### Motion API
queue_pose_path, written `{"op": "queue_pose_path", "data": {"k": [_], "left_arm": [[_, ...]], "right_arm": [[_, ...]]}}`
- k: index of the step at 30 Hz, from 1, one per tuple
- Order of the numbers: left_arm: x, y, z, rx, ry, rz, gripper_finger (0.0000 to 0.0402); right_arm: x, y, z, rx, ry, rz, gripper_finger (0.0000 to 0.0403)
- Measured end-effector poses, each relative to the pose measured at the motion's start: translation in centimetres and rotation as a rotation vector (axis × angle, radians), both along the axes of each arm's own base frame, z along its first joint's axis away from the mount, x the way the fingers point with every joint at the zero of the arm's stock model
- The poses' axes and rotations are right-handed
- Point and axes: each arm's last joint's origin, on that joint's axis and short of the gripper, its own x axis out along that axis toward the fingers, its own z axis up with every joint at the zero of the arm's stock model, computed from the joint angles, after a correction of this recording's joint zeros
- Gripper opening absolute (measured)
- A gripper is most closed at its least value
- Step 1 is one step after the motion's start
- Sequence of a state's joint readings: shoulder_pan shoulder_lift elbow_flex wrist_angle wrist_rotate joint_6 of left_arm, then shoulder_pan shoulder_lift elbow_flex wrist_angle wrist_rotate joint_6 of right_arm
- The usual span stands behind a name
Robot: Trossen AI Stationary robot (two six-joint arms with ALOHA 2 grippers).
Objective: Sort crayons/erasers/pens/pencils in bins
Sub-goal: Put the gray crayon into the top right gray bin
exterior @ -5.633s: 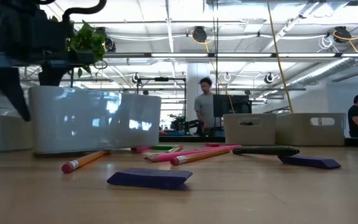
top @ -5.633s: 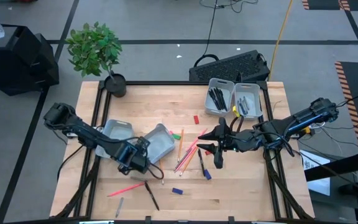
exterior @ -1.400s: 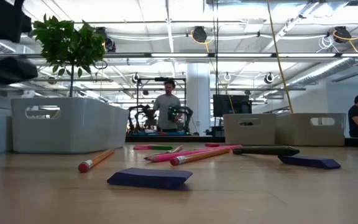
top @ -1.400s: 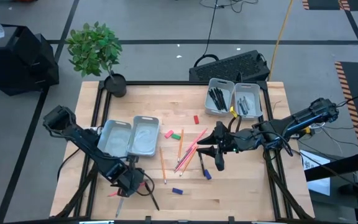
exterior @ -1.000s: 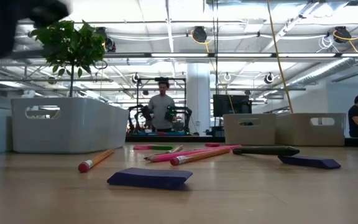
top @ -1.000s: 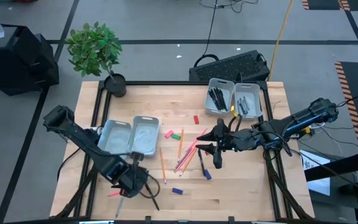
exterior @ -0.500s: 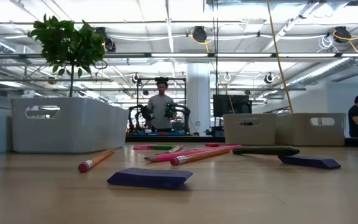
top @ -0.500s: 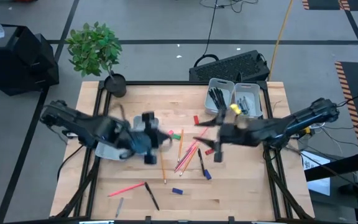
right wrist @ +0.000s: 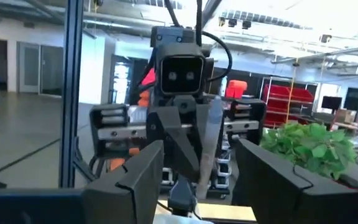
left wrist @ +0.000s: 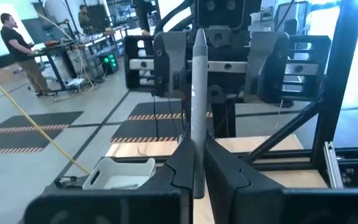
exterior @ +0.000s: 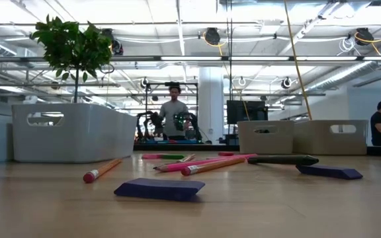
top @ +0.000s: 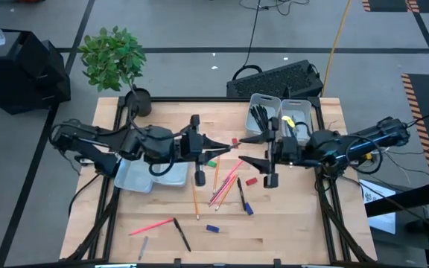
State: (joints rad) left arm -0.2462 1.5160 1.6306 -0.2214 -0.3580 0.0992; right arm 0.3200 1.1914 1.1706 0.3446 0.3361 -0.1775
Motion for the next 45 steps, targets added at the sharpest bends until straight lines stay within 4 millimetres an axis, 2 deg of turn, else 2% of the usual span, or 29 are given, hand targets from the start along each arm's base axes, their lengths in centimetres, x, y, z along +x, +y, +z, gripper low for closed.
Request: {"op": "queue_pose_path", "data": {"k": [5,8,23,27,30,33,36,41,45], "left_arm": [[1.1,-0.3,-0.4,-0.006,-0.028,-0.006,0.0021],[1.3,-0.4,-0.5,-0.009,-0.035,-0.018,0.0024],[1.3,-0.5,-0.1,-0.021,-0.077,-0.024,0.0026],[1.3,-0.6,-0.1,-0.024,-0.077,-0.023,0.0030],[1.2,-0.6,-0.1,-0.021,-0.068,-0.022,0.0057],[0.1,-0.5,0.4,-0.023,-0.047,-0.027,0.0104],[-2.1,0.0,1.3,-0.051,-0.021,0.004,0.0155],[-7.9,1.3,2.8,-0.050,0.088,0.099,0.0229],[-12.9,3.0,3.3,-0.097,0.172,0.149,0.0254]], "right_arm": [[1.2,-0.2,-0.7,0.036,0.008,-0.012,0.0195],[1.5,-0.1,-0.9,0.055,0.001,-0.009,0.0181],[1.4,-0.1,-0.4,0.062,-0.046,0.019,0.0018],[1.4,-0.1,-0.4,0.062,-0.045,0.018,0.0018],[1.4,-0.1,-0.4,0.065,-0.041,0.017,0.0018],[1.3,-0.6,-0.3,0.081,-0.040,0.004,0.0018],[0.9,-1.9,0.1,0.108,-0.040,-0.028,0.0018],[0.7,-5.2,-0.8,0.137,0.090,-0.152,0.0018],[0.2,-9.6,-2.7,0.208,0.290,-0.432,0.0018]]}}
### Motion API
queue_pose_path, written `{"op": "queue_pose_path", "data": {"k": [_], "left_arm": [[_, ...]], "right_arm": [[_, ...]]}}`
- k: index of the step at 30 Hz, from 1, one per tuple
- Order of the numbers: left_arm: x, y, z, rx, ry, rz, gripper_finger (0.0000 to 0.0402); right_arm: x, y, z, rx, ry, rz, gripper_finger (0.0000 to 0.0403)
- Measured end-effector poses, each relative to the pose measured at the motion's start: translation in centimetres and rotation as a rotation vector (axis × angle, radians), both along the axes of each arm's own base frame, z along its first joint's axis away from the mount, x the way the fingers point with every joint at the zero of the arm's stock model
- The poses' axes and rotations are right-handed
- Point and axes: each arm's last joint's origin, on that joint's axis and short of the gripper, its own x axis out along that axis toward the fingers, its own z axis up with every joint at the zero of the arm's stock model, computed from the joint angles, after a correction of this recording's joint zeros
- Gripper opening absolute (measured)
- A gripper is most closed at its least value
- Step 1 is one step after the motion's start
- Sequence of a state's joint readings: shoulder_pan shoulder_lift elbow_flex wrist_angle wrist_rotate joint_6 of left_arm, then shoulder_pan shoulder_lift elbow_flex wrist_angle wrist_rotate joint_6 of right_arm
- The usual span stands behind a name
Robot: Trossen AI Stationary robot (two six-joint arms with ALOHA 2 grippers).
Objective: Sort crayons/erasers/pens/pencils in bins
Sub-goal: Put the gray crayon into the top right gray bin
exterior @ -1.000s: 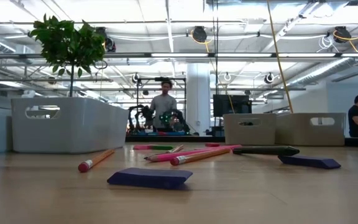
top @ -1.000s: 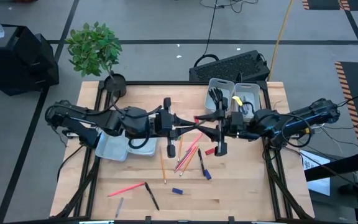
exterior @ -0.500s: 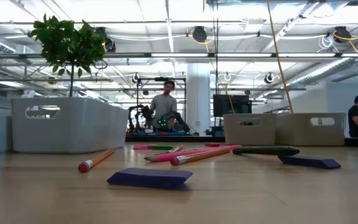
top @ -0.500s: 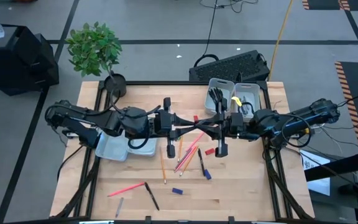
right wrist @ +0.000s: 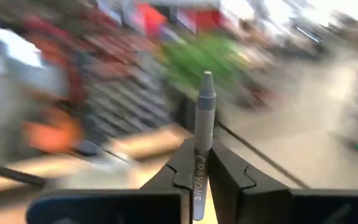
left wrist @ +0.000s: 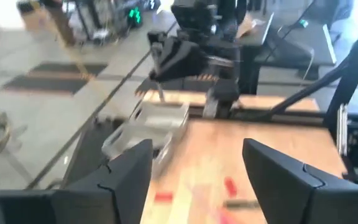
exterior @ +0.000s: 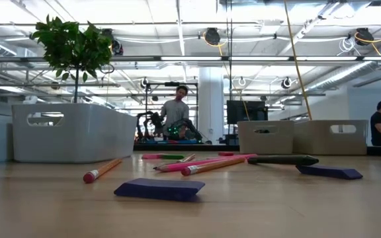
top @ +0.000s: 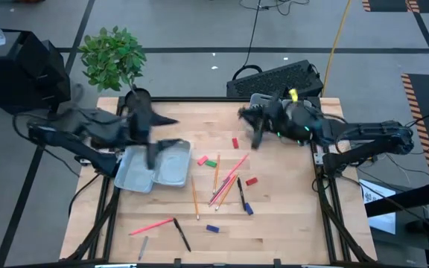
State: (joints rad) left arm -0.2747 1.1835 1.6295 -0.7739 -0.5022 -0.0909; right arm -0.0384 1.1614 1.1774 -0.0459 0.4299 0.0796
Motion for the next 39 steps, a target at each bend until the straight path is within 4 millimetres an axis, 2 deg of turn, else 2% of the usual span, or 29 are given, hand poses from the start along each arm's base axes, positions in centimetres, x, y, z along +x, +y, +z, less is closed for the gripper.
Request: {"op": "queue_pose_path", "data": {"k": [4,8,12,15,22,28,34,37,39], "left_arm": [[-4.0,1.3,0.1,-0.045,0.054,0.036,0.0252],[-6.6,2.1,0.1,-0.049,0.081,0.049,0.0237],[-7.8,2.6,0.0,-0.030,0.099,0.062,0.0222],[-8.3,2.9,-0.1,-0.003,0.125,0.067,0.0213],[-8.4,3.2,-0.6,0.078,0.208,0.060,0.0200],[-8.6,3.3,-0.9,0.086,0.243,0.060,0.0200],[-8.7,3.3,-1.1,0.059,0.252,0.070,0.0200],[-8.7,3.3,-1.1,0.034,0.248,0.081,0.0200],[-8.5,3.3,-1.3,0.015,0.267,0.092,0.0200]], "right_arm": [[-1.3,-4.7,-2.4,0.137,0.252,-0.296,0.0018],[-3.9,-8.7,-5.1,0.341,0.442,-0.539,0.0018],[-6.5,-11.3,-8.3,0.512,0.594,-0.737,0.0018],[-7.9,-12.7,-10.7,0.617,0.634,-0.825,0.0018],[-9.2,-13.8,-16.8,0.845,0.742,-0.946,0.0018],[-9.7,-13.8,-20.2,0.956,0.803,-1.035,0.0019],[-10.1,-14.3,-21.8,1.034,0.816,-1.059,0.0059],[-10.1,-14.4,-21.4,1.020,0.809,-1.039,0.0086],[-10.0,-14.4,-20.2,0.983,0.783,-0.996,0.0100]]}}
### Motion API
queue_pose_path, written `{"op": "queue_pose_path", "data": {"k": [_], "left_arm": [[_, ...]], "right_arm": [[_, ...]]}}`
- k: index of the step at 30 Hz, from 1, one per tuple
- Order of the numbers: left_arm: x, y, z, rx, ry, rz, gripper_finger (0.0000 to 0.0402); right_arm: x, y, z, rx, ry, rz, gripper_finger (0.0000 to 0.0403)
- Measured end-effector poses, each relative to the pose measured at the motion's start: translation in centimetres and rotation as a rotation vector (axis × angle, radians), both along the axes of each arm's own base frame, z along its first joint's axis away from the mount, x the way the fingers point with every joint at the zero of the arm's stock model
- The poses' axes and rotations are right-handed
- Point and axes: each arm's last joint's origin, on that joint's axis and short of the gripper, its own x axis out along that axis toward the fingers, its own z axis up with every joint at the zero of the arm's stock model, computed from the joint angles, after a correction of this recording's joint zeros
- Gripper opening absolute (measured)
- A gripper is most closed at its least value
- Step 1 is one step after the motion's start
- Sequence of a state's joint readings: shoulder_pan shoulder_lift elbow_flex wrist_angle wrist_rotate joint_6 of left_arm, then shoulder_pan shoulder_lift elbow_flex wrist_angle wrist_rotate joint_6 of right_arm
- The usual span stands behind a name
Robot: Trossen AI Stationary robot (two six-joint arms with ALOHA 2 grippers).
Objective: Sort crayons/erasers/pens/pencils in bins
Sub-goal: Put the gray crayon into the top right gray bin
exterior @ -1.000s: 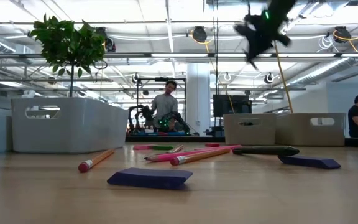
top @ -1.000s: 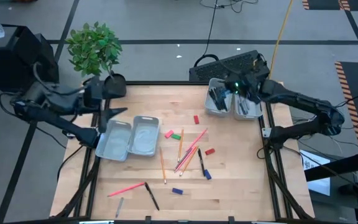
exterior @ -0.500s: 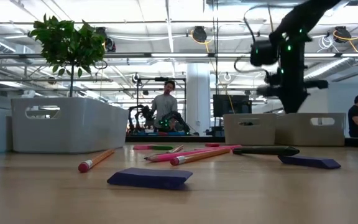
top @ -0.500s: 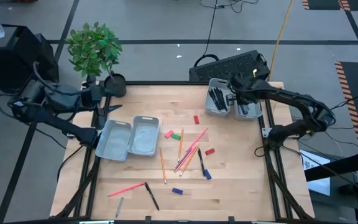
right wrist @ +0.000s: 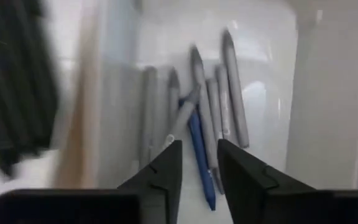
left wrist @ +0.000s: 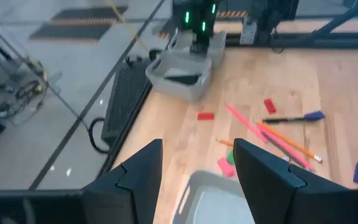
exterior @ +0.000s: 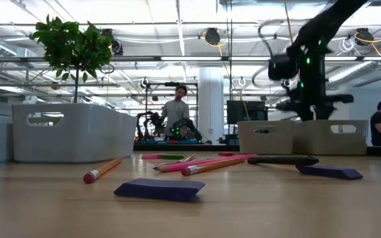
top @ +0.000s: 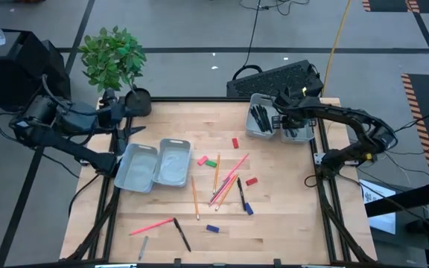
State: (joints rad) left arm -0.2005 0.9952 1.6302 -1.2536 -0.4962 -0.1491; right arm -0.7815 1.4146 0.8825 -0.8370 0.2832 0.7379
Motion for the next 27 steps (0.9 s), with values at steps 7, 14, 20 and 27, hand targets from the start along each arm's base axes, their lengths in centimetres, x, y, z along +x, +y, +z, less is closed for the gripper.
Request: {"op": "queue_pose_path", "data": {"k": [7,14,20,27], "left_arm": [[2.4,-1.1,-3.7,-0.164,0.211,0.019,0.0200],[6.3,-5.1,-8.6,-0.439,0.403,0.138,0.0200],[8.5,-10.0,-11.5,-0.791,0.596,0.341,0.0200],[9.7,-17.8,-14.8,-1.062,0.759,0.491,0.0200]], "right_arm": [[2.4,2.4,7.2,-0.287,-0.232,0.330,0.0114],[3.9,6.8,13.4,-0.691,-0.494,0.746,0.0104],[3.9,10.1,16.3,-0.864,-0.652,0.919,0.0104],[4.4,13.8,17.6,-0.944,-0.757,1.125,0.0104]]}}
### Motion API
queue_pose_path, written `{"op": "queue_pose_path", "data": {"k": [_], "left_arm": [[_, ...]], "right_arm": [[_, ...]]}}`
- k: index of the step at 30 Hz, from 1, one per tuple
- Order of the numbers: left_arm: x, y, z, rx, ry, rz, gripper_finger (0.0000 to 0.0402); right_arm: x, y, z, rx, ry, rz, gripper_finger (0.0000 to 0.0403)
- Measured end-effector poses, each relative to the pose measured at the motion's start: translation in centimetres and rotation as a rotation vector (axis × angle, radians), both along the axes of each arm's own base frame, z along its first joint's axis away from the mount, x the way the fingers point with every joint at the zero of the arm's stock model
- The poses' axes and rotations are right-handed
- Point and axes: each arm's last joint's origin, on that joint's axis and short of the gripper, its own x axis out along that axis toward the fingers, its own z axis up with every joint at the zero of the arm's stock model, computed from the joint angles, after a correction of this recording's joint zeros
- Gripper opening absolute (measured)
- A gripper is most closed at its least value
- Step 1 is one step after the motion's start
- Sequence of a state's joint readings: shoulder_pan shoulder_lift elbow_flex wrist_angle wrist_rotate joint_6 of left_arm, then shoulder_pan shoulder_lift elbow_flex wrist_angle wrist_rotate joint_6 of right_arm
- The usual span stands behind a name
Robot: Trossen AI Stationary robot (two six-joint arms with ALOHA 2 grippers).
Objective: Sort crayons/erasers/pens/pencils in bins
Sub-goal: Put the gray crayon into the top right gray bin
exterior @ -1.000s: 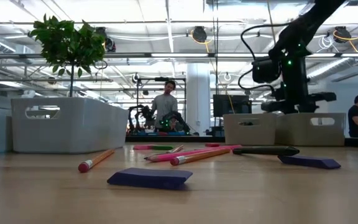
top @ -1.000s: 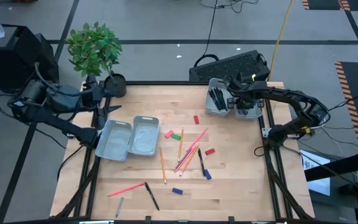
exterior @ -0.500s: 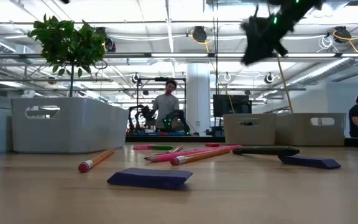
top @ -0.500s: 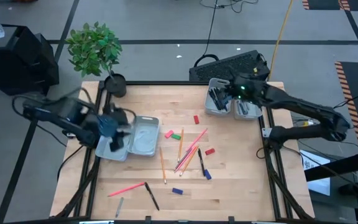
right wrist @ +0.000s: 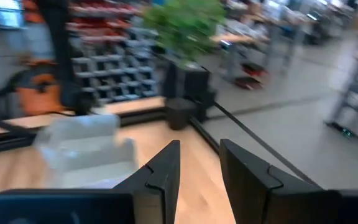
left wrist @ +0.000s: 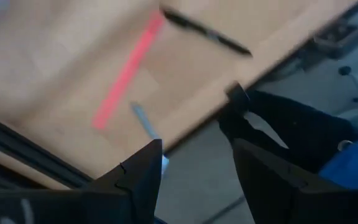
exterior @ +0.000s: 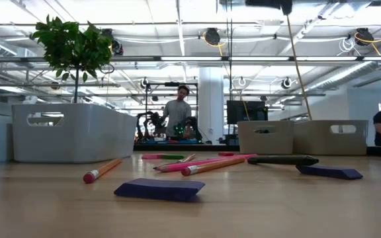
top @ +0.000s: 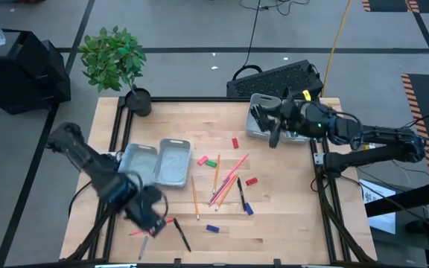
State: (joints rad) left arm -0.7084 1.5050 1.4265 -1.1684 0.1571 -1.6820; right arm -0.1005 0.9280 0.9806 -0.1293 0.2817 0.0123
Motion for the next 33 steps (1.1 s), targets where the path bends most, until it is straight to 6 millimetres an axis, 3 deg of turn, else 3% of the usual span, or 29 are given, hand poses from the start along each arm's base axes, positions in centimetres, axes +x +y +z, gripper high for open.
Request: {"op": "queue_pose_path", "data": {"k": [7,15,24,33], "left_arm": [[0.1,-5.8,-4.2,-0.015,0.131,0.112,0.0200],[-0.9,-9.5,-9.1,0.069,0.325,0.148,0.0200],[-0.3,-10.5,-12.9,0.168,0.373,0.147,0.0200],[-0.9,-9.6,-17.2,0.130,0.398,0.256,0.0200]], "right_arm": [[0.3,4.7,0.9,0.025,-0.101,0.227,0.0104],[0.1,8.8,0.6,0.216,-0.123,0.380,0.0104],[0.6,12.0,-0.7,0.304,-0.066,0.434,0.0105],[0.8,13.0,-1.2,0.325,-0.042,0.463,0.0105]]}}
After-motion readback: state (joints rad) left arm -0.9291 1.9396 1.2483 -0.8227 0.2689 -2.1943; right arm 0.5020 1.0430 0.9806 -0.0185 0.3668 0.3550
